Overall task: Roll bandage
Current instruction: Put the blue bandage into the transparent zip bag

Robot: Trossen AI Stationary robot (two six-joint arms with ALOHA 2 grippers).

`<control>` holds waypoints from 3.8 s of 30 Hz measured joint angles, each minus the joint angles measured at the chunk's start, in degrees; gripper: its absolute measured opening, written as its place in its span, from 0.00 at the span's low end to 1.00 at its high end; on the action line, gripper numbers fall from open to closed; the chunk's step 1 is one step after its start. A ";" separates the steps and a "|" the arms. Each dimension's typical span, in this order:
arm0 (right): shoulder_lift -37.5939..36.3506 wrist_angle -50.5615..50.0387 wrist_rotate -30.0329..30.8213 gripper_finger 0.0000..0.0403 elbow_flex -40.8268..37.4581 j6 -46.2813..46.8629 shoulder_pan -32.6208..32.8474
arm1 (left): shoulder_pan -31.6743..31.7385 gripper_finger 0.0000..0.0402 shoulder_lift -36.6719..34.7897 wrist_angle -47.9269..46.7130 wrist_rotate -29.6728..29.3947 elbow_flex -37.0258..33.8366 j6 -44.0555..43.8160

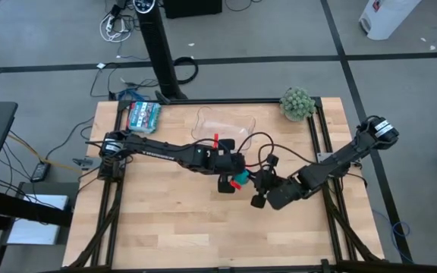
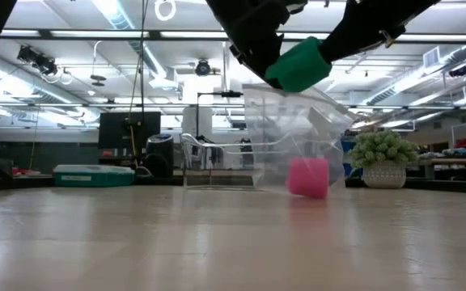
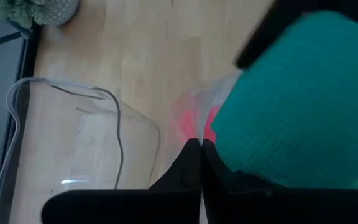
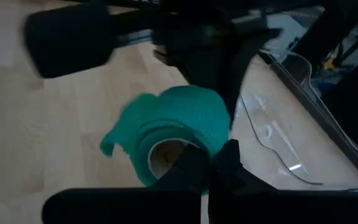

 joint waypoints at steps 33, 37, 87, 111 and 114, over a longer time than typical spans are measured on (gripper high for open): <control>-1.75 -8.10 -11.19 0.00 -0.35 5.00 -4.25 | -3.52 0.00 -0.02 10.48 -1.25 0.16 -8.18; -1.83 -8.09 -11.35 0.00 -0.35 6.33 -5.57 | -3.52 0.00 -0.02 7.74 -0.87 0.15 -9.32; 12.82 -9.19 -49.89 0.00 -0.28 36.88 28.19 | -4.29 0.01 -0.02 -1.92 -0.48 0.04 -16.52; -3.80 -36.07 -39.63 0.00 5.49 37.57 23.18 | -4.29 0.01 0.02 -2.72 -0.47 0.03 -16.27; -0.08 -26.01 -42.02 0.00 5.37 37.16 25.44 | -4.47 0.01 0.02 -3.30 -0.46 0.02 -16.28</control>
